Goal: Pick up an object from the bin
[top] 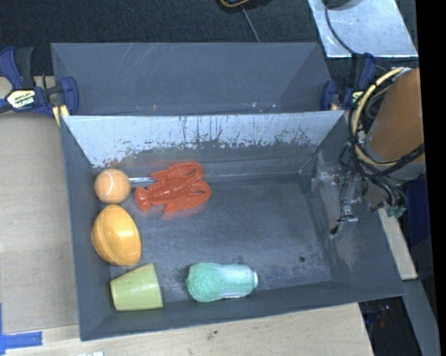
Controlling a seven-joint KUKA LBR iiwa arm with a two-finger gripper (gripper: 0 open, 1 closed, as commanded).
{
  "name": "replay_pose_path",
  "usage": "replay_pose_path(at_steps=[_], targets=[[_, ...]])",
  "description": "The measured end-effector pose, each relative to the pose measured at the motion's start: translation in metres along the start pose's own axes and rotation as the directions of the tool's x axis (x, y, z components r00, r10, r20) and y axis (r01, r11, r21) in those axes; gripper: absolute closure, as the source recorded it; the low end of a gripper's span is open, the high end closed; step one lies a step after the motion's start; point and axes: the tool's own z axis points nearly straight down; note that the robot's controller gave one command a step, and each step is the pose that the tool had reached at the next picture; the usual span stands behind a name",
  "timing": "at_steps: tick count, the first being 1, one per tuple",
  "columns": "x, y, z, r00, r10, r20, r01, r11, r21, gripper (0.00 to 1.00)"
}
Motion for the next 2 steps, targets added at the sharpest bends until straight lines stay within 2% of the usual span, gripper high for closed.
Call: replay_pose_path(at_steps=[1, 2], targets=[[0.0, 0.0, 0.0, 1.0, 0.0, 0.0, 0.0, 1.0, 0.0, 0.0], [0.061, 0.007, 0.042, 0.993, -0.122, -0.004, 0.122, 0.993, -0.002, 0.0]])
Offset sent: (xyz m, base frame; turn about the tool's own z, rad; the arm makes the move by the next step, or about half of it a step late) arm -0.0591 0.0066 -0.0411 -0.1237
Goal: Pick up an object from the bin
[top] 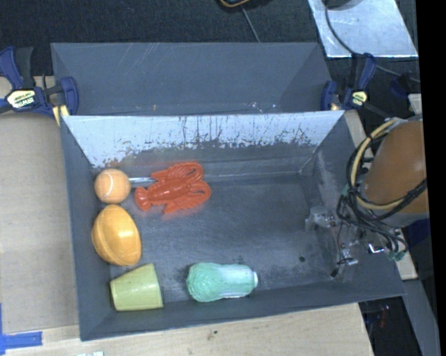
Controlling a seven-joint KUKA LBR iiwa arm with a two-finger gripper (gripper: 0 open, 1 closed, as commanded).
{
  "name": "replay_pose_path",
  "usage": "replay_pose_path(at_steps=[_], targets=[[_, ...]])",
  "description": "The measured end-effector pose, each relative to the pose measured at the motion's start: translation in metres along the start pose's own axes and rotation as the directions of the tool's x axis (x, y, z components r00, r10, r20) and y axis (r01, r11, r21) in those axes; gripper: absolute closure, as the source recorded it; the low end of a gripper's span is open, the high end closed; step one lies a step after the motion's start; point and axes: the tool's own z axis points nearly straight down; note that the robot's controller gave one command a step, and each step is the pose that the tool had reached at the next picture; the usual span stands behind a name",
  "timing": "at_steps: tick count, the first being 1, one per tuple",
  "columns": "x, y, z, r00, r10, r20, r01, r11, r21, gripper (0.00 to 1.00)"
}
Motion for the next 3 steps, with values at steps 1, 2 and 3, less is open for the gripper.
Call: replay_pose_path(at_steps=[1, 2, 3], targets=[[-0.029, 0.014, -0.124, 1.0, 0.028, 0.009, -0.028, 1.0, 0.003, 0.0], [-0.009, 0.04, 0.035, 1.0, 0.007, -0.001, -0.007, 1.0, -0.002, 1.0], [-0.007, 0.042, 0.038, 1.0, 0.006, -0.005, -0.006, 1.0, -0.002, 1.0]])
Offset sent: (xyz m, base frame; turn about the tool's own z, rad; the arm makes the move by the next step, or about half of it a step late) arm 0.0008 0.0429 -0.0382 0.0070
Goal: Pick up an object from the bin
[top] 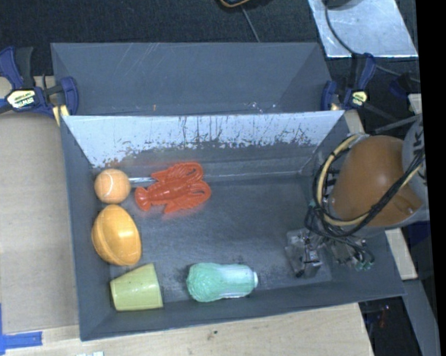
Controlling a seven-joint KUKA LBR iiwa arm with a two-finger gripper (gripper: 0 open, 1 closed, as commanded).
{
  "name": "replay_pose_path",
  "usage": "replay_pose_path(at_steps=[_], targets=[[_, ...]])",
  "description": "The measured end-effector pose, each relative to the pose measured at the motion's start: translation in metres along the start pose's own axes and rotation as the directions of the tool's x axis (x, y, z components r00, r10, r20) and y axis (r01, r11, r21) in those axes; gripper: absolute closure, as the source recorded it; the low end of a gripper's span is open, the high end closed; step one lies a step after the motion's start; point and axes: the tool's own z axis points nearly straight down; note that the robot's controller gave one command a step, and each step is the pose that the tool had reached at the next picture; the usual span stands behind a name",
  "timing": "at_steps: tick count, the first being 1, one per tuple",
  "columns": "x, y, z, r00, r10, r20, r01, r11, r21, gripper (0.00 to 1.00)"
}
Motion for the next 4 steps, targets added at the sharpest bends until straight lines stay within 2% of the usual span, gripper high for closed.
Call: replay_pose_path(at_steps=[1, 2, 3, 4], targets=[[-0.028, 0.053, -0.001, 0.902, 0.432, 0.0, -0.432, 0.902, 0.0, 1.0], [-0.033, 0.071, -0.001, 0.87, 0.494, 0.002, -0.494, 0.87, -0.002, 1.0], [-0.006, 0.016, 0.0, 0.995, 0.103, 0.005, -0.103, 0.995, 0.0, 1.0], [-0.03, 0.138, -0.006, 0.971, 0.238, 0.007, -0.238, 0.971, -0.004, 1.0]])
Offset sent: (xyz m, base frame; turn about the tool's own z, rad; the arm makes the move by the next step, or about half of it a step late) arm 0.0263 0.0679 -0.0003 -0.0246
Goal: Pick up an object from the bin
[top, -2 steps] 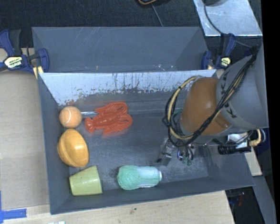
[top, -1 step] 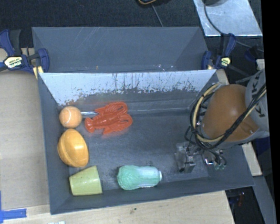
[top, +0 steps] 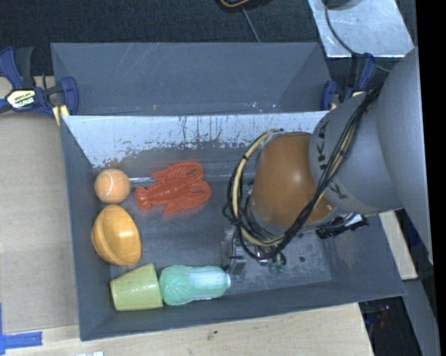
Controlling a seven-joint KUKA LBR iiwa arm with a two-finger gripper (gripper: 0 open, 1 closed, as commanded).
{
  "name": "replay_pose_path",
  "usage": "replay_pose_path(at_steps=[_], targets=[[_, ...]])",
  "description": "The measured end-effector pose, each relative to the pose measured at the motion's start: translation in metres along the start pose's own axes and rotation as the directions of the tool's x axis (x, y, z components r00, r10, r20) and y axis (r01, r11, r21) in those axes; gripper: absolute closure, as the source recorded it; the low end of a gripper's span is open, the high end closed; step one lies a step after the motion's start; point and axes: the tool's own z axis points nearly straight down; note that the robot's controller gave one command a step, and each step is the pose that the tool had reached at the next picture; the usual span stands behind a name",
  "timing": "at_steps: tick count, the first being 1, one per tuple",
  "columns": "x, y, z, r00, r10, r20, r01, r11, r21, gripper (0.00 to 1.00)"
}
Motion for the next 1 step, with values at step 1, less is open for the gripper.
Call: replay_pose_path(at_steps=[1], targets=[[-0.0169, 0.0339, 0.0056, 0.988, -0.154, 0.0, 0.154, 0.988, 0.008, 1.0]])
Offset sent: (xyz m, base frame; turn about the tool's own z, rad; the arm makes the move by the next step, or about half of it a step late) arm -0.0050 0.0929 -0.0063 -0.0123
